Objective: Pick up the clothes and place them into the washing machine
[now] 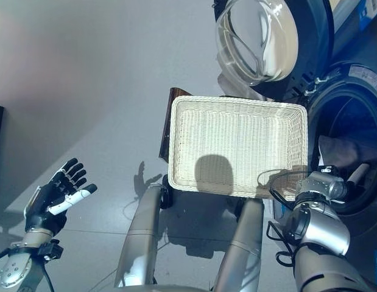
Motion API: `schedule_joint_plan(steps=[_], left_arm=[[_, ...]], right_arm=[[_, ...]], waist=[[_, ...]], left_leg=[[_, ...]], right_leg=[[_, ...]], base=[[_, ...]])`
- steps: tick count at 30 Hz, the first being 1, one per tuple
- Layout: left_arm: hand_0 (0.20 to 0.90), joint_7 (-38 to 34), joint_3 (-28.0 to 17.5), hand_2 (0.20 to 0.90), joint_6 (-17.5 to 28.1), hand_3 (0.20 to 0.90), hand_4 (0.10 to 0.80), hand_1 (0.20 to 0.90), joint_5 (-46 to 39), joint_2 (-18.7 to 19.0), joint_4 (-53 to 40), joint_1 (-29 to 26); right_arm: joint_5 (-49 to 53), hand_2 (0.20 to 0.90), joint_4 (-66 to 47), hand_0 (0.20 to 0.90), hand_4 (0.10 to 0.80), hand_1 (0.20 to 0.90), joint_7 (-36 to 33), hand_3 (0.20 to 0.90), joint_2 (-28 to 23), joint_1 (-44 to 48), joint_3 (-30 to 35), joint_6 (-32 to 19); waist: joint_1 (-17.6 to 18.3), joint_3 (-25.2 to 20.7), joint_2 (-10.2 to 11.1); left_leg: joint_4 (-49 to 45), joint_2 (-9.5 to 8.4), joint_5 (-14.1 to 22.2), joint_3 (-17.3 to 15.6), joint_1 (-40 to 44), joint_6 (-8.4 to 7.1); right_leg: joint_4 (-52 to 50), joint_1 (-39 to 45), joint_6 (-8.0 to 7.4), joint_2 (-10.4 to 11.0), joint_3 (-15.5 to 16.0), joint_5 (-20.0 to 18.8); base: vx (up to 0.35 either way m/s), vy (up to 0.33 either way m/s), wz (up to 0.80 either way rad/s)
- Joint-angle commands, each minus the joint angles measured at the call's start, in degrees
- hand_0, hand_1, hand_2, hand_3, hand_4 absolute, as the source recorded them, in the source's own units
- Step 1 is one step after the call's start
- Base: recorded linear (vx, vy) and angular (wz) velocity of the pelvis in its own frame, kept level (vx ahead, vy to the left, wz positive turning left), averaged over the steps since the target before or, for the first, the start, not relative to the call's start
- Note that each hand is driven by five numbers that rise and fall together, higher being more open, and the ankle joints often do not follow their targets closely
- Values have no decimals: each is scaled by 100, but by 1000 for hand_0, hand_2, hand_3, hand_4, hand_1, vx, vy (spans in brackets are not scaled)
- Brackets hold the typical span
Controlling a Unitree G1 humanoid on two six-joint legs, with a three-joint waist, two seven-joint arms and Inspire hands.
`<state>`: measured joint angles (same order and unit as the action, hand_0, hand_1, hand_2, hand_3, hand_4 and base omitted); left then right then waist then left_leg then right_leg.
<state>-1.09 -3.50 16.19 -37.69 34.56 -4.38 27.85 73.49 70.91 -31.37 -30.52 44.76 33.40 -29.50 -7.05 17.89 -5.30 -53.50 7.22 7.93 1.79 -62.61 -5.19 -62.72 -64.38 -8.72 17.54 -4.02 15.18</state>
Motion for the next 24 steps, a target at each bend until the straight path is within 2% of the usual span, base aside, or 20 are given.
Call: schedule_joint_plan(steps=[1,9,11,16,19,21,24], left_arm=[[900,-96,-179,900,392,900,800,900,-220,6,-178,-81],[900,-92,-153,900,469,900,800,900,-260,81,-247,-92],[900,-100,-212,900,487,900,800,900,-273,125,-243,-92],[900,-115,-315,900,509,900,800,900,-259,145,-215,-81],[900,-146,-287,900,547,900,800,900,-243,120,-196,-91],[900,-153,-237,900,581,900,800,900,-212,113,-178,-122],[900,-121,-215,900,615,900,800,900,-194,114,-170,-170]], right_arm=[[-24,200,-75,200,300,200,-264,200,-391,-28,91,-708],[-275,200,-110,200,300,200,-644,200,-1117,9,187,-828],[-348,200,-73,200,300,200,-740,200,-1473,-43,208,-872],[-451,200,-42,200,300,200,-770,200,-1849,-150,213,-943],[-627,200,-124,200,300,200,-750,200,-1843,-167,95,-954],[-740,200,-116,200,300,200,-735,200,-1777,-157,-1,-904],[-792,200,-69,200,300,200,-583,200,-1697,-72,-171,-790]], waist=[[40,-236,-222],[107,-264,-257],[149,-286,-234],[197,-340,-193],[211,-357,-159],[208,-317,-160],[195,-324,-151]], left_leg=[[563,88,-91,-137,-65,1],[633,117,-170,-111,-43,-15],[653,131,-197,-105,-64,-27],[682,159,-194,-122,-47,-33],[688,171,-152,-131,-23,-34],[723,177,-273,-133,-59,-8],[693,185,-171,-139,-27,-21]], right_leg=[[356,-230,30,-9,-125,-160],[367,-218,12,-20,-113,-179],[373,-225,4,-17,-93,-194],[376,-237,0,-25,-68,-215],[383,-227,-5,-27,-54,-201],[424,-276,12,-37,-55,-329],[403,-247,-6,-39,-73,-250]], base=[[0,0,0],[0,0,0],[0,0,0],[0,0,0],[10,1,0],[-49,11,0],[-10,7,-1]])
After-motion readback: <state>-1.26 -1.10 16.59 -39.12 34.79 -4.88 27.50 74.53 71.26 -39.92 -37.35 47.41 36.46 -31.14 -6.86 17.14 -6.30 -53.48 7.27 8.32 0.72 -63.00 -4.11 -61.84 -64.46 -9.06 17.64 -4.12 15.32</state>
